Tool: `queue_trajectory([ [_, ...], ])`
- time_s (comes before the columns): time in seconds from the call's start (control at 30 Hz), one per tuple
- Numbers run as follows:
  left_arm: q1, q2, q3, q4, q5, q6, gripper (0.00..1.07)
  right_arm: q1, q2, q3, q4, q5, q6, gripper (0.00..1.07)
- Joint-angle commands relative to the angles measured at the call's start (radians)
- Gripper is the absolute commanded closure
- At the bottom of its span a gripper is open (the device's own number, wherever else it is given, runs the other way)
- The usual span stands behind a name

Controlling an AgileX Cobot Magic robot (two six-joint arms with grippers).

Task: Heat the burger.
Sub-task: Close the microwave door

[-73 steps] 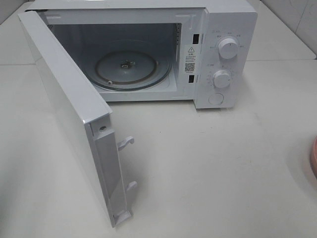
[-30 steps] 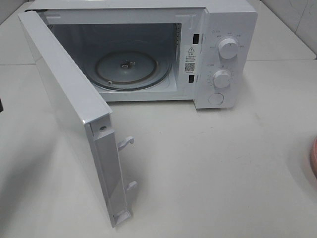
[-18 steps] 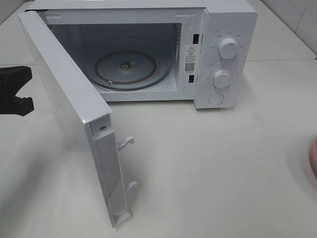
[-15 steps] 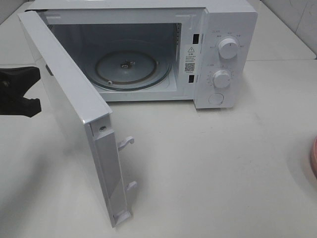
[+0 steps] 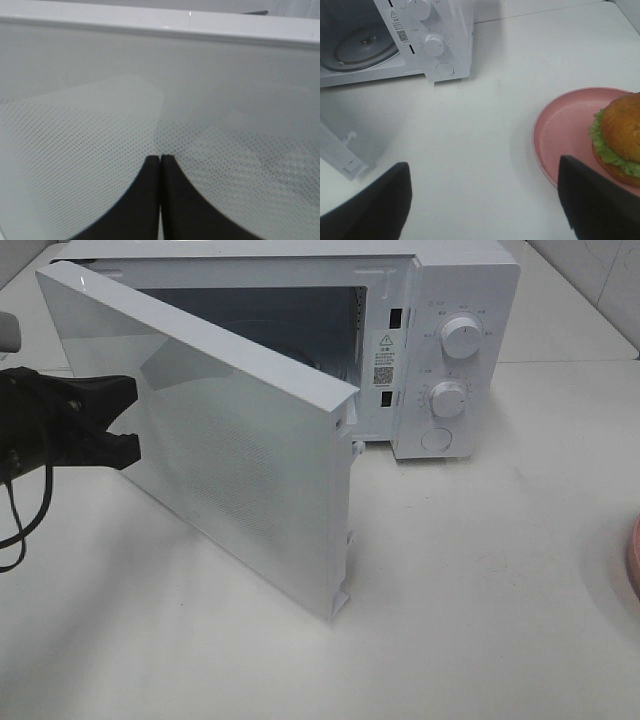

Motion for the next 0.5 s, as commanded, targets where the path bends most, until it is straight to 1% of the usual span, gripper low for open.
queue_trajectory([
  [0.03,-0.023,0.014,-0.026,-0.024,-0.014,-0.008,1.07,-0.006,-0.029,0.003,-0.001,-0.007,-0.010,0.32],
  [0.07,-0.045,0.024,-0.041,-0.044,-0.014,-0.008,1.07,-0.006,-0.029,0.003,-0.001,-0.007,-0.010,0.32],
  [0.13,-0.054,0.030,-0.047,-0.052,-0.013,-0.008,1.07,-0.006,-0.029,0.003,-0.001,-0.007,-0.010,0.32],
  [0.17,-0.080,0.042,-0.067,-0.081,-0.010,-0.008,1.07,-0.006,-0.029,0.003,-0.001,-0.007,-0.010,0.32],
  [0.2,-0.080,0.042,-0.067,-0.081,-0.010,-0.008,1.07,-0.006,-0.029,0.003,-0.001,-0.007,-0.010,0.32],
  [0.23,-0.103,0.053,-0.088,-0.101,0.013,-0.007,1.07,-0.006,-0.029,0.003,-0.001,-0.007,-0.010,0.32],
  [0.3,-0.114,0.057,-0.103,-0.111,0.030,-0.001,1.07,-0.006,-0.029,0.003,-0.001,-0.007,-0.010,0.32],
  [0.33,-0.140,0.066,-0.132,-0.134,0.071,0.011,1.07,-0.006,-0.029,0.003,-0.001,-0.007,-0.010,0.32],
  [0.37,-0.140,0.066,-0.132,-0.134,0.071,0.011,1.07,-0.006,-0.029,0.003,-0.001,-0.007,-0.010,0.32],
  [0.4,-0.159,0.077,-0.158,-0.158,0.093,0.012,1.07,-0.006,-0.028,0.003,-0.001,-0.007,-0.010,0.32],
  [0.47,-0.164,0.085,-0.169,-0.167,0.095,0.012,1.07,-0.006,-0.028,0.003,-0.001,-0.007,-0.010,0.32],
  [0.5,-0.172,0.103,-0.192,-0.184,0.089,0.011,1.07,-0.006,-0.028,0.003,-0.001,-0.007,-0.010,0.32],
])
